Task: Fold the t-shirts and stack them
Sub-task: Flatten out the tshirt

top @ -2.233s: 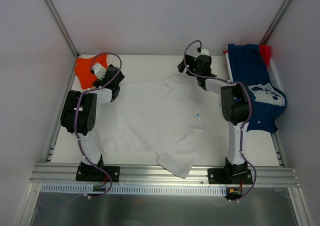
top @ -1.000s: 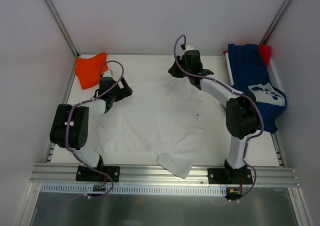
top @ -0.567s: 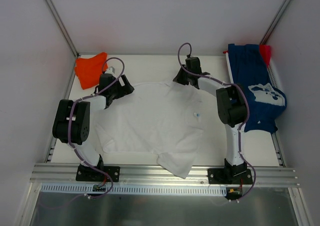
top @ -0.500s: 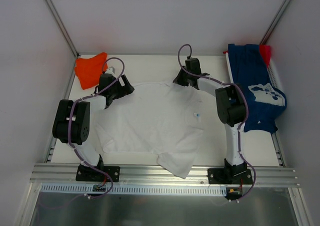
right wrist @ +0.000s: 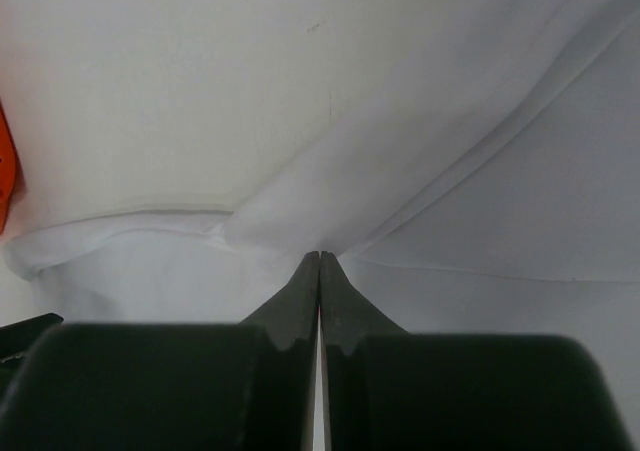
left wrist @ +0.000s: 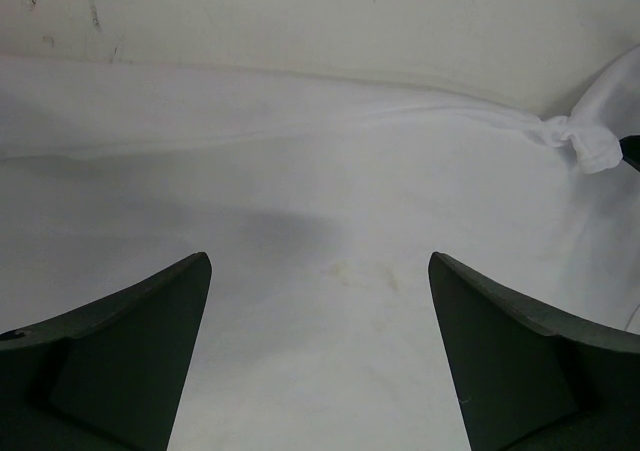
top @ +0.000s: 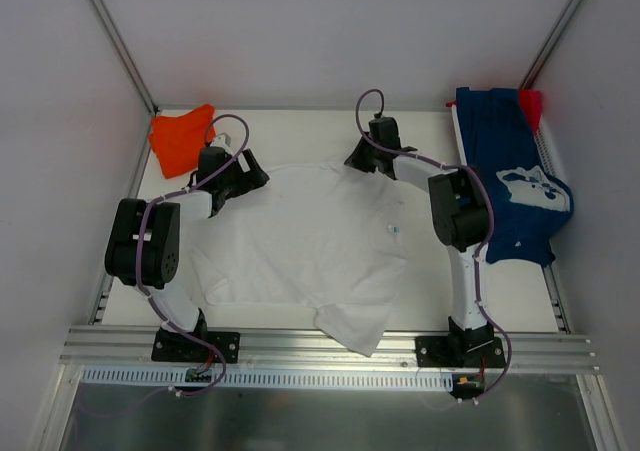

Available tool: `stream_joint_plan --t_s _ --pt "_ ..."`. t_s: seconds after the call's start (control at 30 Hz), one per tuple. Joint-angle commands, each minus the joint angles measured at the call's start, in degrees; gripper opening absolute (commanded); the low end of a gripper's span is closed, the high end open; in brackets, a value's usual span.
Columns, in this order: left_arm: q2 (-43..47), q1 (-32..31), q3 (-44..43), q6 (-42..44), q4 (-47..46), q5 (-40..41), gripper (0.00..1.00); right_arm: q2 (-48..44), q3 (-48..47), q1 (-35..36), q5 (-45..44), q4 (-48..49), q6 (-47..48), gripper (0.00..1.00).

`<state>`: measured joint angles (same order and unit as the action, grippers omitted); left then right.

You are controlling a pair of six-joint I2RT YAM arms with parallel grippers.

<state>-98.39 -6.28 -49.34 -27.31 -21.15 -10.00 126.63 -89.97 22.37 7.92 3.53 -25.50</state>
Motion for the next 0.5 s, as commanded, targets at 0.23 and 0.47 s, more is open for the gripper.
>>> stream_joint_plan --t_s 0.23,0.47 --pt "1.18 0.40 0.30 1.12 -1.70 -0.55 0.92 -7.88 7.62 0.31 -4.76 3.68 1.06 0.00" --pt "1.27 0.40 0.47 1.21 -1.79 -0.81 0.92 -7.37 7.45 0.66 -4.23 4.30 0.97 0.01"
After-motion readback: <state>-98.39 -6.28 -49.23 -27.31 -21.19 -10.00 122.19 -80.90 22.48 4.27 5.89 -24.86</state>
